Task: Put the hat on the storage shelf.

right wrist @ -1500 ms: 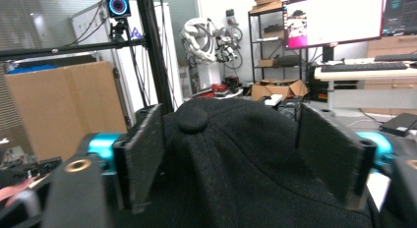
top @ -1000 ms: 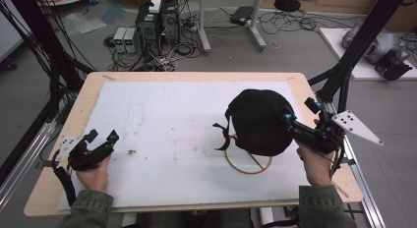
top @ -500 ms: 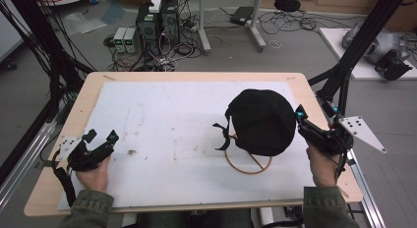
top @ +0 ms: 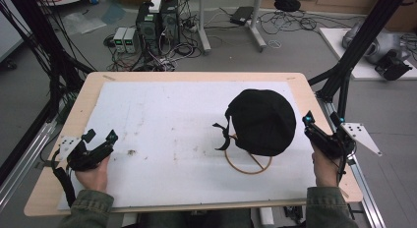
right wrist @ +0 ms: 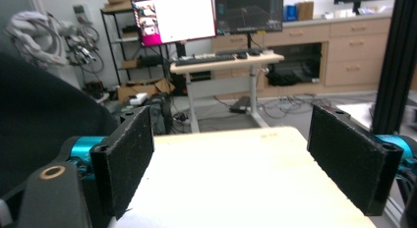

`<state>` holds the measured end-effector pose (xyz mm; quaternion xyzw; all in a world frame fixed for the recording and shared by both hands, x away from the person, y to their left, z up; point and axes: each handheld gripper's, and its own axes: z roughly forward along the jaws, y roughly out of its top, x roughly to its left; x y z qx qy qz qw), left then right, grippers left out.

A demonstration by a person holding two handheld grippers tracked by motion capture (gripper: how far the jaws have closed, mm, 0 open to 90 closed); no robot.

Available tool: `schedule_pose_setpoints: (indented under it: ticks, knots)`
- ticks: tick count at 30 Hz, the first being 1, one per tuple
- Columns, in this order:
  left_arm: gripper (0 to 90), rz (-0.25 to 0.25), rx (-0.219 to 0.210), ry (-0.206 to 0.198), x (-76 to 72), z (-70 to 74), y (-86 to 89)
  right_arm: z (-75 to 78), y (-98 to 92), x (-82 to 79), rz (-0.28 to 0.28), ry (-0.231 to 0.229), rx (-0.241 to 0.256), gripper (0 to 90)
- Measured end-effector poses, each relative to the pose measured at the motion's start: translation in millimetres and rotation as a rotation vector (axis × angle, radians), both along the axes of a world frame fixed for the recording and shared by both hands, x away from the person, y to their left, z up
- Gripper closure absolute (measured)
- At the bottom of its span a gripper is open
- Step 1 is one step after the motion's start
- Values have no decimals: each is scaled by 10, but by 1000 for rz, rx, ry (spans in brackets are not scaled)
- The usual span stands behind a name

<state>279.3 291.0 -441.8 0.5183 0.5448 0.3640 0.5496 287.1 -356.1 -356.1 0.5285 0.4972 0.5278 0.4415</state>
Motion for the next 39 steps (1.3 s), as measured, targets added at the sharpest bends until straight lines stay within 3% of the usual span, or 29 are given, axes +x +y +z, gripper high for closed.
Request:
schedule_pose_setpoints:
  ticks: [9, 18, 23, 31, 39]
  knots:
    - [202, 2, 12, -3, -1, -2, -11, -384, 11, 1, -34, 49, -18, 170]
    - [202, 23, 38, -9, -1, -8, -5, -622, 62, 25, -55, 94, -49, 170]
    - [201, 33, 49, -7, -10, -10, 11, -694, 110, 42, -48, 111, -79, 169]
    - [195, 68, 49, -11, -64, -6, 24, -723, 164, 42, -54, 112, -84, 169]
    - [194, 104, 80, -19, -141, 0, 24, -720, 176, 29, -62, 104, -88, 168]
